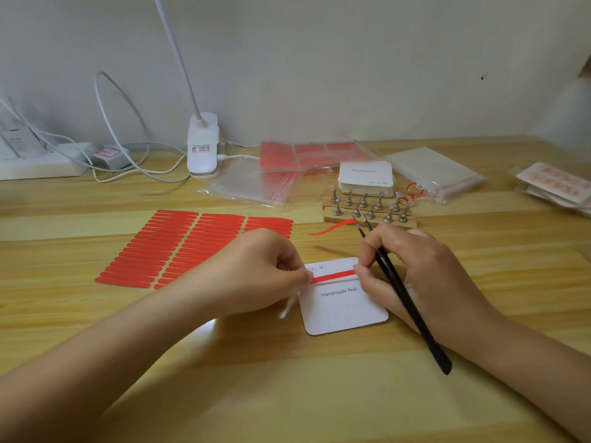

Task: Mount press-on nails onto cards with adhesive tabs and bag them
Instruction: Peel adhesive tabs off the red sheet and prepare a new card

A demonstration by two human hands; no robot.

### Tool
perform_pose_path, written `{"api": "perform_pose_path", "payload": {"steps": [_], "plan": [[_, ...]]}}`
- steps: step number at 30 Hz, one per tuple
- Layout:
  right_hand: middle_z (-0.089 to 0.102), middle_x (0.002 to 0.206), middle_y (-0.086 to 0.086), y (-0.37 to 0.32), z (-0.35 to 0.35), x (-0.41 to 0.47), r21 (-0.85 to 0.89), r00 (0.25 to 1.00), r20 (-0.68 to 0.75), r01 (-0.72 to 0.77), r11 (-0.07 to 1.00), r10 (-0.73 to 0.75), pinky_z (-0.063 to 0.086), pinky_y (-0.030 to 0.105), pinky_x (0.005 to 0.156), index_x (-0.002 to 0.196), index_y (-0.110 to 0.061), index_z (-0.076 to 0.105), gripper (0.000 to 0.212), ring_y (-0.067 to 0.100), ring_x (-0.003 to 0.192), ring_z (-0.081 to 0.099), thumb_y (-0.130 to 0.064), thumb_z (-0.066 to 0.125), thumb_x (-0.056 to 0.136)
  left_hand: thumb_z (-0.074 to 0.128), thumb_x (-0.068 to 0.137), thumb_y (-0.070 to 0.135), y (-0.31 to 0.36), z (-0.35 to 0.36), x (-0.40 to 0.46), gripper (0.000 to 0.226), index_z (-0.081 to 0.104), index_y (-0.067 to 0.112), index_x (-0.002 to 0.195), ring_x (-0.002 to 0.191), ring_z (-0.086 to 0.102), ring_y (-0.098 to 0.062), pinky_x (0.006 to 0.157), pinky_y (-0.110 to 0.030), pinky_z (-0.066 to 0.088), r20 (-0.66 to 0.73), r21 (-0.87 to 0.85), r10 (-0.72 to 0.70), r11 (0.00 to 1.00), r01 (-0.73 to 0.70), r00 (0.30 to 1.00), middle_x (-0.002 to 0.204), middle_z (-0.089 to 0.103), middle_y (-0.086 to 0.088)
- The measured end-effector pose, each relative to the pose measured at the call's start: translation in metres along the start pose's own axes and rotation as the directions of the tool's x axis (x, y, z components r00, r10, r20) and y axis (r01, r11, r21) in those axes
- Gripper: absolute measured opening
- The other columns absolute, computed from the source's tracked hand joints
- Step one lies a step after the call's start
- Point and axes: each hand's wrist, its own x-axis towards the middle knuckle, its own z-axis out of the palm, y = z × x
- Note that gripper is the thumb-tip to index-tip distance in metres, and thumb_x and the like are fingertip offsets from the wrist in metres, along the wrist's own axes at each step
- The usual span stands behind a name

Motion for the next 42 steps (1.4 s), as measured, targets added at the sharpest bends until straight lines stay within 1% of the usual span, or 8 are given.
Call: {"api": "perform_pose_path", "payload": {"steps": [5, 8, 16, 21, 29, 34, 39, 42], "plan": [[0.052, 0.060, -0.012, -0.0020, 0.0006, 0.0004, -0.070, 1.000, -0.017, 0.020, 0.997, -0.021, 0.035, 0.013, 0.067, 0.073, -0.015, 0.056, 0.012, 0.008, 0.074, 0.045, -0.009, 0.065, 0.068, 0.058, 0.088, 0.027, 0.0015, 0.0021, 0.0010, 0.024, 0.064, 0.019, 0.066, 0.040, 0.047, 0.003, 0.040, -0.007, 0.032, -0.010, -0.008, 0.006, 1.000, -0.006, 1.000, 0.047, 0.061, 0.012], [0.050, 0.061, -0.016, -0.0007, 0.0003, -0.0004, -0.050, 1.000, 0.010, -0.009, 0.999, 0.009, 0.031, 0.007, 0.076, 0.075, -0.016, 0.055, 0.021, 0.000, 0.078, 0.044, -0.004, 0.071, 0.069, 0.058, 0.087, 0.026, 0.0007, 0.0027, 0.0017, 0.024, 0.065, 0.017, 0.067, 0.040, 0.046, 0.002, 0.040, -0.007, 0.032, -0.014, -0.003, 0.014, 1.000, -0.014, 1.000, 0.044, 0.057, 0.012], [0.052, 0.065, -0.021, -0.0015, -0.0015, 0.0001, -0.052, 0.998, 0.063, -0.028, 0.998, 0.031, 0.030, 0.006, 0.078, 0.075, -0.018, 0.054, 0.029, 0.011, 0.078, 0.048, 0.001, 0.076, 0.068, 0.058, 0.087, 0.022, -0.0003, 0.0019, 0.0024, 0.025, 0.068, 0.011, 0.067, 0.039, 0.043, -0.001, 0.038, -0.008, 0.030, 0.007, -0.029, 0.008, 1.000, -0.008, 1.000, 0.041, 0.055, 0.010], [0.051, 0.063, -0.024, -0.0018, -0.0015, 0.0001, -0.053, 0.996, 0.074, -0.036, 0.998, 0.040, 0.028, 0.002, 0.077, 0.075, -0.019, 0.053, 0.032, -0.001, 0.080, 0.045, 0.002, 0.076, 0.067, 0.060, 0.085, 0.020, 0.0013, 0.0021, 0.0022, 0.023, 0.065, 0.015, 0.063, 0.037, 0.044, 0.000, 0.038, -0.007, 0.029, -0.001, -0.038, 0.002, 0.999, -0.002, 1.000, 0.039, 0.053, 0.011], [0.051, 0.061, -0.020, -0.0006, -0.0006, -0.0011, -0.090, 0.998, 0.061, -0.018, 0.996, 0.023, 0.027, 0.001, 0.079, 0.075, -0.020, 0.054, 0.033, -0.002, 0.082, 0.043, 0.001, 0.077, 0.065, 0.062, 0.084, 0.020, 0.0034, 0.0025, 0.0021, 0.024, 0.062, 0.019, 0.060, 0.038, 0.045, 0.001, 0.038, -0.007, 0.029, -0.007, -0.031, -0.006, 0.999, 0.006, 1.000, 0.039, 0.052, 0.011], [0.047, 0.059, -0.021, -0.0006, -0.0003, -0.0009, -0.110, 0.998, 0.056, -0.006, 0.994, 0.012, 0.029, 0.006, 0.075, 0.074, -0.020, 0.053, 0.031, 0.000, 0.078, 0.044, 0.000, 0.076, 0.067, 0.062, 0.084, 0.019, 0.0040, 0.0024, 0.0019, 0.026, 0.061, 0.020, 0.058, 0.038, 0.043, 0.000, 0.038, -0.008, 0.029, -0.001, -0.035, -0.007, 0.999, 0.007, 1.000, 0.039, 0.052, 0.011], [0.048, 0.057, -0.017, -0.0003, 0.0007, -0.0004, -0.140, 0.999, 0.047, -0.010, 0.990, 0.017, 0.037, 0.020, 0.075, 0.074, -0.020, 0.053, 0.029, -0.005, 0.052, 0.037, -0.002, 0.074, 0.068, 0.062, 0.082, 0.019, 0.0033, 0.0024, 0.0027, 0.026, 0.063, 0.019, 0.057, 0.039, 0.042, -0.002, 0.038, -0.009, 0.030, -0.006, -0.035, -0.003, 0.999, 0.003, 1.000, 0.040, 0.053, 0.011], [0.048, 0.057, -0.017, -0.0024, 0.0000, 0.0003, -0.146, 0.999, 0.047, -0.006, 0.989, 0.013, 0.041, 0.026, 0.072, 0.074, -0.020, 0.052, 0.029, -0.002, 0.050, 0.039, -0.002, 0.074, 0.068, 0.063, 0.082, 0.019, 0.0028, 0.0028, 0.0032, 0.025, 0.064, 0.017, 0.057, 0.039, 0.041, -0.003, 0.037, -0.009, 0.029, -0.012, -0.033, -0.006, 0.999, 0.006, 1.000, 0.040, 0.053, 0.011]]}}
